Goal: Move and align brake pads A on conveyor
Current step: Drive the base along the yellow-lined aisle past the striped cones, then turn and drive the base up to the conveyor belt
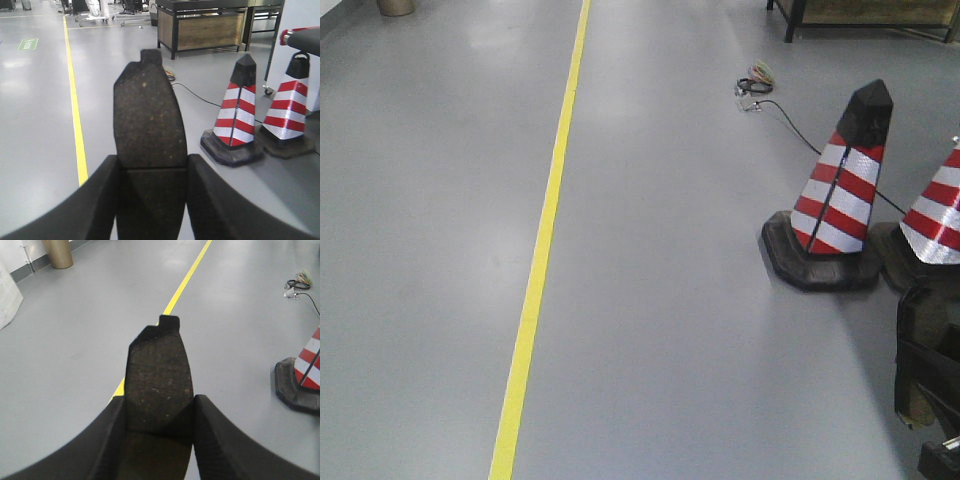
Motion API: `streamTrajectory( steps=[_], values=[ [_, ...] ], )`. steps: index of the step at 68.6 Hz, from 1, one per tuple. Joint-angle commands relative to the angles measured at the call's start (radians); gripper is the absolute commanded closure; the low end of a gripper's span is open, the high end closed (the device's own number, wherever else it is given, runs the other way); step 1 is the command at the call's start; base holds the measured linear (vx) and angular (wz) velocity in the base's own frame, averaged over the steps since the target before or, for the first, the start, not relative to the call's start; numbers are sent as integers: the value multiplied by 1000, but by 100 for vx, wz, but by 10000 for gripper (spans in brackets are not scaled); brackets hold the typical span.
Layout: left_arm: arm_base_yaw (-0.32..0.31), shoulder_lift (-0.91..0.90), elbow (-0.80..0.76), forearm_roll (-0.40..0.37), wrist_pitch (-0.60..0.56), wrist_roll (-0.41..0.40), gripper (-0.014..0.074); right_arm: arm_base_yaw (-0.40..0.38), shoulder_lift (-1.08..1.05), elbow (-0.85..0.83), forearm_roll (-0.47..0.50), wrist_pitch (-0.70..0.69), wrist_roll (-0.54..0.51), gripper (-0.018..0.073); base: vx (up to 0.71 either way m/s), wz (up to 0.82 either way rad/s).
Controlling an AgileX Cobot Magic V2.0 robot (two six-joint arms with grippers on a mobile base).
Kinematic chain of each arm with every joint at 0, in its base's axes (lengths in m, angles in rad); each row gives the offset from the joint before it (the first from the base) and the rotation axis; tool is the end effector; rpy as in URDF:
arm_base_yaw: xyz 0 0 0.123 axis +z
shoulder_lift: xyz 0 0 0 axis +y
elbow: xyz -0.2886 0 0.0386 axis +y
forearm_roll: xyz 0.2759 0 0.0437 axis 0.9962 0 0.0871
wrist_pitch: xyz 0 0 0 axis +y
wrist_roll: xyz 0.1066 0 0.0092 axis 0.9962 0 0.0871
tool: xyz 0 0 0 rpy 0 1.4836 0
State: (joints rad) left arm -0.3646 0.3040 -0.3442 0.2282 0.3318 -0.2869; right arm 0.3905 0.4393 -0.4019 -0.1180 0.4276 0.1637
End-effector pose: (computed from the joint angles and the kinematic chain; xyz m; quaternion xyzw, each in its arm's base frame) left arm 0.1100 -0.0335 0.2800 0.0900 0.7676 -0.1091 0.6251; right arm 0.1240 0.0454 0.2748 -0.1239 0.8171 0.1050 0.5532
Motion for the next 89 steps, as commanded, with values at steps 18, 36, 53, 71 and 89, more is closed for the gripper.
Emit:
streamTrajectory(
  steps=[18,36,53,71,89],
  values=[
    [-5,8,-30,7,-95,-3,481,1,4,-31,-12,-94,-7,481,71,0],
    [-5,8,-30,7,-95,-3,481,1,4,-31,-12,-94,-7,481,66,6],
    [-5,8,-30,7,-95,-3,481,1,4,-31,-12,-94,-7,481,60,-10],
    [-5,8,-30,7,-95,-3,481,1,4,-31,-12,-94,-7,481,56,-36],
    [-5,8,-30,7,-95,-3,481,1,4,-31,-12,-94,-7,481,49,-68]
  ],
)
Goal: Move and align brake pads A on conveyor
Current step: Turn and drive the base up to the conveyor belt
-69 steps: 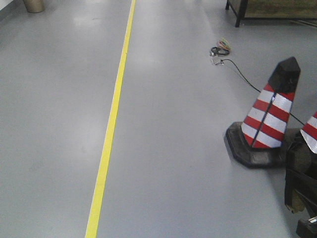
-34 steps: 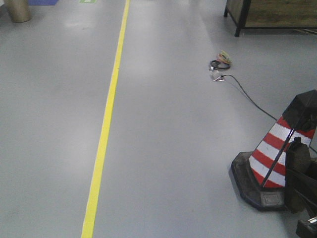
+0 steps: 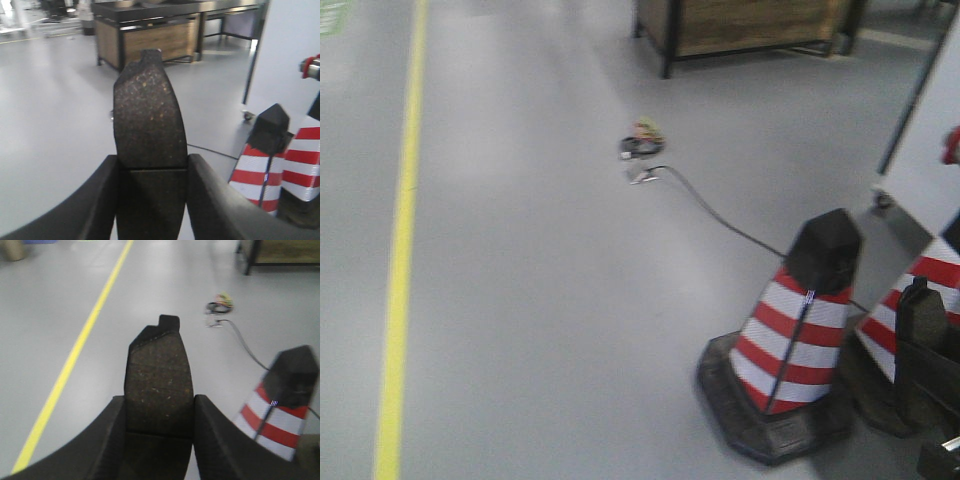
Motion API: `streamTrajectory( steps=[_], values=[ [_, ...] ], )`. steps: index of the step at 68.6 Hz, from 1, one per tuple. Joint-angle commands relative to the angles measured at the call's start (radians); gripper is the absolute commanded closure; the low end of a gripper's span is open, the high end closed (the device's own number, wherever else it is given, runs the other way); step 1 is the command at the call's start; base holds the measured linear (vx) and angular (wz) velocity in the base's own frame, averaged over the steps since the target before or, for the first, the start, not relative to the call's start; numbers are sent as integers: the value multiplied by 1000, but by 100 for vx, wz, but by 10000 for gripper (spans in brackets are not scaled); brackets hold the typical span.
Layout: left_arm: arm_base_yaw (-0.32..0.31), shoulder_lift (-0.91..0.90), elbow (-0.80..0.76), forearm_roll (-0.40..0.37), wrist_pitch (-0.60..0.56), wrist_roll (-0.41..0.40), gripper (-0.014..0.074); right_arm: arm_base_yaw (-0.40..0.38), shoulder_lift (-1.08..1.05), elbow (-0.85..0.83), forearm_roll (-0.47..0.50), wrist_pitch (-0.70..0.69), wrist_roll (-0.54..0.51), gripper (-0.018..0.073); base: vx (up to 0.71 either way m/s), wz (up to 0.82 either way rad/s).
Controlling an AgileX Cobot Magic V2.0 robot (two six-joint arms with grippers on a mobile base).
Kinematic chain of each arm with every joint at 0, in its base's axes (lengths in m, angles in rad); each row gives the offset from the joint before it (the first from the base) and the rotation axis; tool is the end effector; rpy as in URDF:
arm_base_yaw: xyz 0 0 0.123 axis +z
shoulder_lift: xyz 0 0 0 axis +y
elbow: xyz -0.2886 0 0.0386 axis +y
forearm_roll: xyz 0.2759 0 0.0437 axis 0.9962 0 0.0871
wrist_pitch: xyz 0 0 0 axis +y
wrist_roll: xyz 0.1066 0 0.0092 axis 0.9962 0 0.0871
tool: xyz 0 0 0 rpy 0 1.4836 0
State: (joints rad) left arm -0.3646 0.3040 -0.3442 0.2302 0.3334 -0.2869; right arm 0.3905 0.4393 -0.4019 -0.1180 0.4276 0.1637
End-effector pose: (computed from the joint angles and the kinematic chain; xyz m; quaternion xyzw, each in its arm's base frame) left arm 0.1100 -0.0334 0.2799 0.0904 0.7680 -0.1080 0.6248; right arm 0.1240 0.0454 0.2748 -0.1239 0.8171 0.1050 0.5532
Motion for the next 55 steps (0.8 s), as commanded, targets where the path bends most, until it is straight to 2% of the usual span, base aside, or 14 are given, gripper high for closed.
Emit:
streamTrajectory(
  steps=[1,32,55],
  values=[
    [-5,8,-30,5,-97,-3,481,1,4,-31,-12,-94,-7,481,45,-82],
    [-5,8,-30,5,-97,-3,481,1,4,-31,-12,-94,-7,481,42,-83],
    [-5,8,-30,5,-97,-3,481,1,4,-31,-12,-94,-7,481,30,-90]
  ],
)
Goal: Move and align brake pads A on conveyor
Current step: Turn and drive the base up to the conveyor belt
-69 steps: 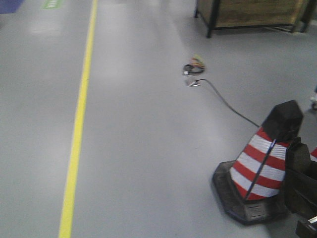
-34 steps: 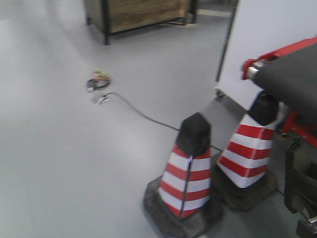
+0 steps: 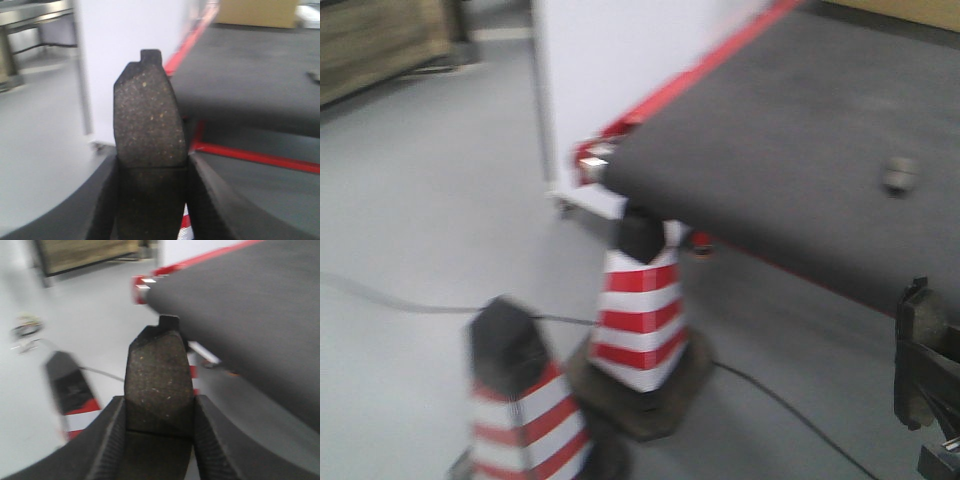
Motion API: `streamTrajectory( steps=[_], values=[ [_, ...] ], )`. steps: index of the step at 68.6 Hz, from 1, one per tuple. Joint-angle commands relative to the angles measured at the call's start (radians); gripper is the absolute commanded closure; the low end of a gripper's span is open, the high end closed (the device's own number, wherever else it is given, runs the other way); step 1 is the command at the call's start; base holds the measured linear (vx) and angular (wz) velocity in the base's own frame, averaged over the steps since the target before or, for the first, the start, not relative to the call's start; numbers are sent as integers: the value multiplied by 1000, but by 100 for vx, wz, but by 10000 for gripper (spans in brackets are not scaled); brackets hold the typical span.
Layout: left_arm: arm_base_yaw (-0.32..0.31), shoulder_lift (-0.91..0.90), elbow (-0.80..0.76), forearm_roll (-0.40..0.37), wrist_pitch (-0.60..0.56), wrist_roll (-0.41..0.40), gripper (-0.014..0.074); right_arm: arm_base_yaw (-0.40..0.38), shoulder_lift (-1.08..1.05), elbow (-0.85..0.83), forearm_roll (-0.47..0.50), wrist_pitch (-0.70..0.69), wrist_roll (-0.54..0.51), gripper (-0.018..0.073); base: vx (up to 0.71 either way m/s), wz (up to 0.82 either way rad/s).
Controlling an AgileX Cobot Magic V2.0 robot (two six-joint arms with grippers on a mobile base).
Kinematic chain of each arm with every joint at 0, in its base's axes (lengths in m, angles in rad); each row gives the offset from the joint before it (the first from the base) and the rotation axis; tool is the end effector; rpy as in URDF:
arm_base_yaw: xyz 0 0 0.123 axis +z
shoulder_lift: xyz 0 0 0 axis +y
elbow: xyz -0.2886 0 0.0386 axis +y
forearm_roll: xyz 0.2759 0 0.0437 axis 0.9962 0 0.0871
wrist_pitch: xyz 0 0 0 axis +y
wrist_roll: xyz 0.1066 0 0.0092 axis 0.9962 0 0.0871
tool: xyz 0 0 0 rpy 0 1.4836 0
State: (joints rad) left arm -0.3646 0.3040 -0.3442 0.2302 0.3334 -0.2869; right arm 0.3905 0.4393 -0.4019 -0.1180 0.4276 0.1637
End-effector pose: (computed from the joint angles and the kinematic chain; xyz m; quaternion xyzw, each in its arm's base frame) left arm 0.1100 -0.0334 0.2799 0.0904 0.7680 -0.1080 0.6248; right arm 0.1240 0.0454 0.2748 -0.1239 0.8171 0.1050 0.5532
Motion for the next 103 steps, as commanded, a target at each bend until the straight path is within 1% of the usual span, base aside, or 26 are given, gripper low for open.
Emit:
streamTrajectory(
  steps=[1,28,50,68,103],
  values=[
    [-5,8,-30,5,-97,-3,481,1,4,-31,-12,-94,-7,481,23,-98],
    [-5,8,-30,5,-97,-3,481,1,4,-31,-12,-94,-7,481,22,-96],
    [-5,8,-30,5,-97,-3,481,1,4,-31,-12,-94,-7,481,23,-60],
    [-5,8,-30,5,-97,-3,481,1,4,-31,-12,-94,-7,481,29,-29],
    [-5,8,-30,5,-97,-3,481,1,4,-31,-12,-94,-7,481,24,-6]
  ],
)
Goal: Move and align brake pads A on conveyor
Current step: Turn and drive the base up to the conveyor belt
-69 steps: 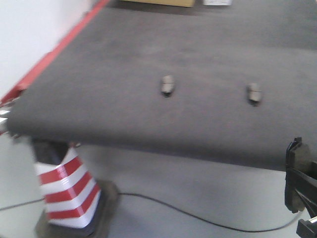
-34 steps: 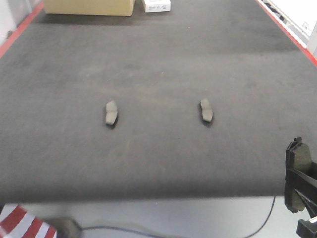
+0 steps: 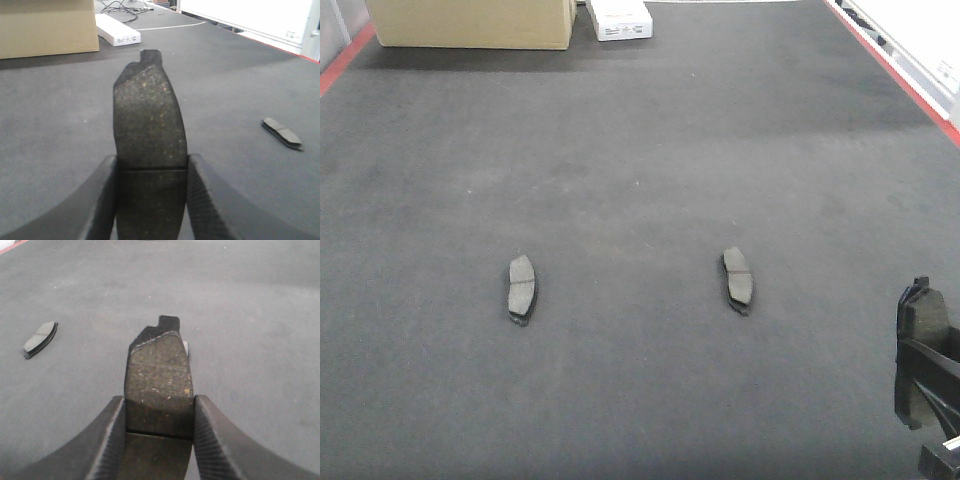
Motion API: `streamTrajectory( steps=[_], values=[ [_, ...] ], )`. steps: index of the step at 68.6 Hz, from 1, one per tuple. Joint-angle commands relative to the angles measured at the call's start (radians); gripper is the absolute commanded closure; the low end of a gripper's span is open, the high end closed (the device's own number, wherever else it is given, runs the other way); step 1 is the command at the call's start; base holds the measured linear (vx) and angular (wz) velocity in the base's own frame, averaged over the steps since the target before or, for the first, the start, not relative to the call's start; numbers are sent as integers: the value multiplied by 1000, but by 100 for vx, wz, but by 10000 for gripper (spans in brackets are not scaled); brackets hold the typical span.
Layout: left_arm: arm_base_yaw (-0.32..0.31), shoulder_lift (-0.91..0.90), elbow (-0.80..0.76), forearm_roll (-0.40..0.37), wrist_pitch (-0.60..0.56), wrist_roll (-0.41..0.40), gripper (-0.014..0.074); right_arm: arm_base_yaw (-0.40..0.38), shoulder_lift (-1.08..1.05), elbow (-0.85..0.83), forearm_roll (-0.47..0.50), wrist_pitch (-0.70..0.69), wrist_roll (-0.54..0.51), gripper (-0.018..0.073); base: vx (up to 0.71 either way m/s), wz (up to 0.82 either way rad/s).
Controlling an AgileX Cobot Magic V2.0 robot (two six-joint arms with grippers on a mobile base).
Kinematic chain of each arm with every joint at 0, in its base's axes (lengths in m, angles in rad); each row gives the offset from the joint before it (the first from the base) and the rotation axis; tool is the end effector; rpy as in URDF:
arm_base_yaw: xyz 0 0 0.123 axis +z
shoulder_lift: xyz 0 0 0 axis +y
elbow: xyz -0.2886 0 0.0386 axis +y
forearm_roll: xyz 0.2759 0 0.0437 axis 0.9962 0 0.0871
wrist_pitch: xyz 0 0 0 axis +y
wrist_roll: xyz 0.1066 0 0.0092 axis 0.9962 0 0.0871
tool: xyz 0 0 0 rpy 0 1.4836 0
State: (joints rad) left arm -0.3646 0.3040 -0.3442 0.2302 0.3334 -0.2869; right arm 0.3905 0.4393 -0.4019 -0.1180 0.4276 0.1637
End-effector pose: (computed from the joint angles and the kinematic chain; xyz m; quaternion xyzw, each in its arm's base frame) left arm 0.1100 -0.0334 0.2799 0.0904 0.7680 -0.1080 0.6248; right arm 0.1240 0.0454 0.2748 -0.1239 0.8171 0.1050 0.5532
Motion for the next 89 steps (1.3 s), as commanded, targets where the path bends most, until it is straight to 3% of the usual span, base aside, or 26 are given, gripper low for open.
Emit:
streamTrajectory(
  steps=[1,74,89],
  values=[
    [-5,8,-30,5,-97,-3,481,1,4,-31,-12,-94,-7,481,15,6],
    [-5,8,-30,5,-97,-3,481,1,4,-31,-12,-94,-7,481,4,4],
    [-5,8,-30,-4,-168,-12,481,1,4,-31,-12,-94,-7,481,0,0]
  ],
)
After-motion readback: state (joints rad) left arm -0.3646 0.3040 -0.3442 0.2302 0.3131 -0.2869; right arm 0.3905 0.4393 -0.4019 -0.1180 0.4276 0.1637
